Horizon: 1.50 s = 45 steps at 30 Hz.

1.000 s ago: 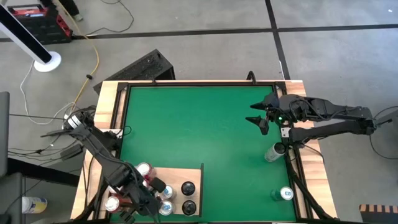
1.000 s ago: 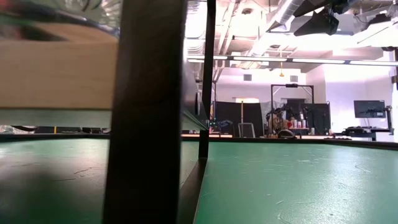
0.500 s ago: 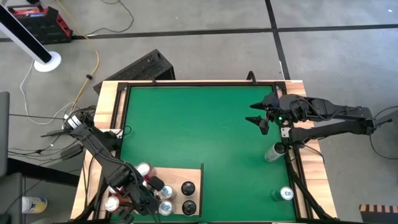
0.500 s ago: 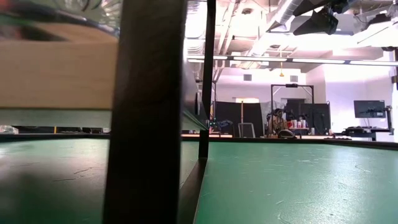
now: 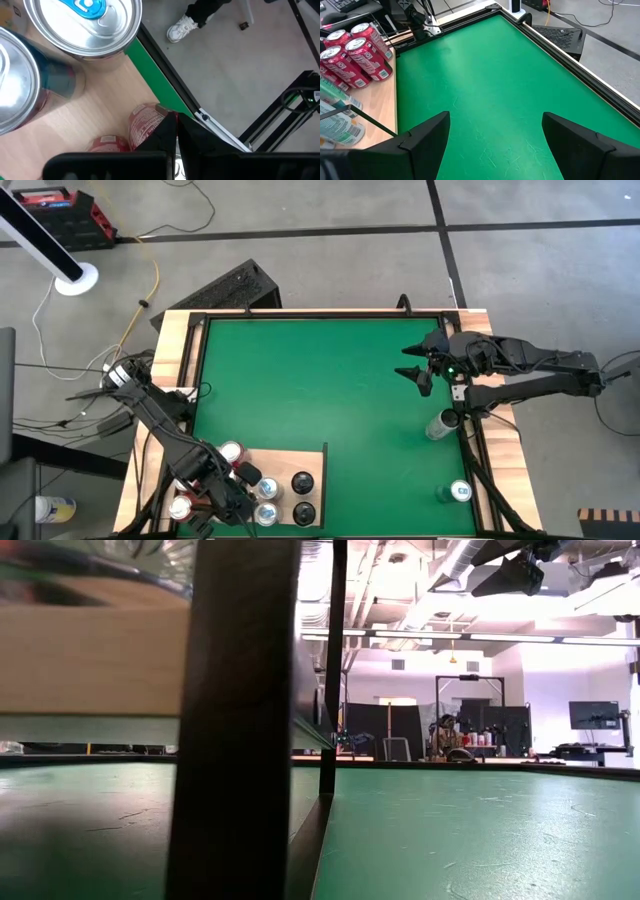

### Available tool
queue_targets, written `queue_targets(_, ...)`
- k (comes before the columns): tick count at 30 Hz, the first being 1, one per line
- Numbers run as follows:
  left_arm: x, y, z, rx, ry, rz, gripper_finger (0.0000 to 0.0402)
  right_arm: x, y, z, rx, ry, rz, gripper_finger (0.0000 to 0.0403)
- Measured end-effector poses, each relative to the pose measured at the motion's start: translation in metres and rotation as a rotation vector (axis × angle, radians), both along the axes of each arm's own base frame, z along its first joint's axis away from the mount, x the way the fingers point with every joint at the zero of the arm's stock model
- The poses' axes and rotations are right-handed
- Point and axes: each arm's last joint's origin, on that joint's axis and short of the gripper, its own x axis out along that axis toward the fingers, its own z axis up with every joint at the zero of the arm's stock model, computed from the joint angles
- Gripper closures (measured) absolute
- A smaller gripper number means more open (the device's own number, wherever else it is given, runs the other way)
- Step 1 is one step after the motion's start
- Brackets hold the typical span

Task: Place canned beverage on shelf
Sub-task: Adjust the red soda can, then put the blue soda can on the shelf aligned with the other blue soda can

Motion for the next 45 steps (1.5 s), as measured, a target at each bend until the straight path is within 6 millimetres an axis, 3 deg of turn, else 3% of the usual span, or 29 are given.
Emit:
queue_targets(5, 0.0, 0.0, 0.004, -0.007, 0.002, -0.004, 0.0401, 0.0, 0.0, 0.0, 0.001, -0.003, 0.0, 0.0063)
queue_targets(11, 0.001, 0.003, 0.023, -0.019, -0.043, -0.036, 0.0401, 0.001, 0.0, 0.003, 0.023, -0.037, -0.003, 0.0063)
queue_targets(17, -0.005, 0.028, 0.043, 0.234, -0.059, -0.048, 0.0401, 0.01, 0.006, 0.011, 0.155, -0.152, 0.131, 0.0063)
queue_targets(23, 0.0, 0.06, 0.076, 0.471, -0.252, -0.026, 0.0401, 0.029, 0.024, 0.026, 0.285, -0.128, 0.255, 0.0063)
queue_targets(26, 0.001, 0.082, 0.092, 0.521, -0.359, 0.0, 0.0402, 0.04, 0.041, 0.035, 0.344, -0.027, 0.31, 0.0063)
queue_targets(29, -0.002, 0.106, 0.106, 0.541, -0.421, 0.051, 0.0401, 0.044, 0.061, 0.041, 0.413, 0.196, 0.317, 0.0063)
queue_targets(36, -0.025, 0.152, 0.135, 0.557, -0.601, 0.172, 0.0401, 0.035, 0.108, 0.055, 0.608, 0.6, 0.2, 0.0063)
queue_targets(40, -0.034, 0.167, 0.14, 0.539, -0.711, 0.228, 0.0401, 0.025, 0.139, 0.048, 0.719, 0.748, 0.088, 0.0063)
queue_targets(45, -0.041, 0.183, 0.14, 0.541, -0.829, 0.26, 0.0401, 0.009, 0.173, 0.03, 0.703, 0.915, -0.083, 0.0063)
